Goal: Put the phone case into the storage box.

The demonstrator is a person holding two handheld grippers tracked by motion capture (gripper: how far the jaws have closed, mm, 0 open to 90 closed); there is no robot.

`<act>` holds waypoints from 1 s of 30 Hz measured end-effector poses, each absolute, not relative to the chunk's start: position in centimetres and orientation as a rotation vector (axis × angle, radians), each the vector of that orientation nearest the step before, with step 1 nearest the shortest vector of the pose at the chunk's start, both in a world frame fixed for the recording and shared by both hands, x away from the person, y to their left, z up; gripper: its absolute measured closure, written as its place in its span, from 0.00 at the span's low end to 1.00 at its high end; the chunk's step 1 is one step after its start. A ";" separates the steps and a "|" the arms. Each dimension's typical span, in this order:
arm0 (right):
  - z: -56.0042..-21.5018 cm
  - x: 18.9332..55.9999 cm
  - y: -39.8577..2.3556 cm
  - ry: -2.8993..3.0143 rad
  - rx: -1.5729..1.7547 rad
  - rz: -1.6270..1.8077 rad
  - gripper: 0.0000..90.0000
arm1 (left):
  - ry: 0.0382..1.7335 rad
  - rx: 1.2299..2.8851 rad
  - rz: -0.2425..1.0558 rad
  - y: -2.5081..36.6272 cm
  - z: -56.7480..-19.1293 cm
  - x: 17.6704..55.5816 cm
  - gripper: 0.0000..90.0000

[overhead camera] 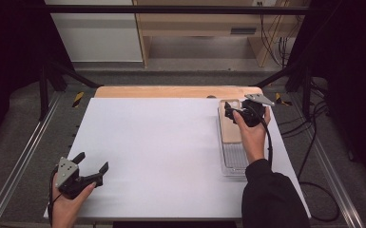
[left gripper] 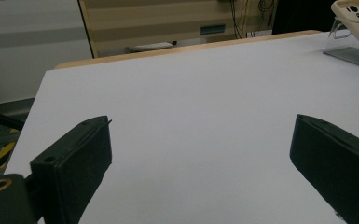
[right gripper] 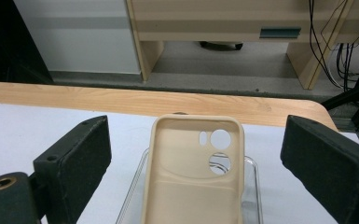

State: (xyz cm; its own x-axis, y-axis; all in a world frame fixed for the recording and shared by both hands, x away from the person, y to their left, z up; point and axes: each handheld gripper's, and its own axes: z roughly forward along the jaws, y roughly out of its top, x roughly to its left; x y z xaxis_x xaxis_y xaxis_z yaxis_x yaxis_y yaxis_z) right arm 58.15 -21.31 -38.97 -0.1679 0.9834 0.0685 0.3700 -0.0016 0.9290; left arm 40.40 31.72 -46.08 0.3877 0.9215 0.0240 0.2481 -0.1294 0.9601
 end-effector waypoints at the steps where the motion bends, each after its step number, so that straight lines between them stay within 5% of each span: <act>1: -38.9 58.1 -21.3 1.606 1.427 1.172 0.09 | 1.058 1.623 0.825 31.7 -46.1 40.4 0.06; 30: -38.0 57.0 -20.4 1.651 1.391 1.215 0.07 | 1.046 1.627 0.825 31.6 -46.1 40.4 0.05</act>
State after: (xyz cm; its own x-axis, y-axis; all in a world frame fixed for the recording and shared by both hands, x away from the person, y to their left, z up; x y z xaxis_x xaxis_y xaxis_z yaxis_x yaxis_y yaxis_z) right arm 57.02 -20.39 -38.02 -0.2237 0.9713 0.0813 0.3668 0.0066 0.9303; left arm 40.38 31.64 -46.05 0.3954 0.9181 0.0289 0.2423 -0.1346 0.9608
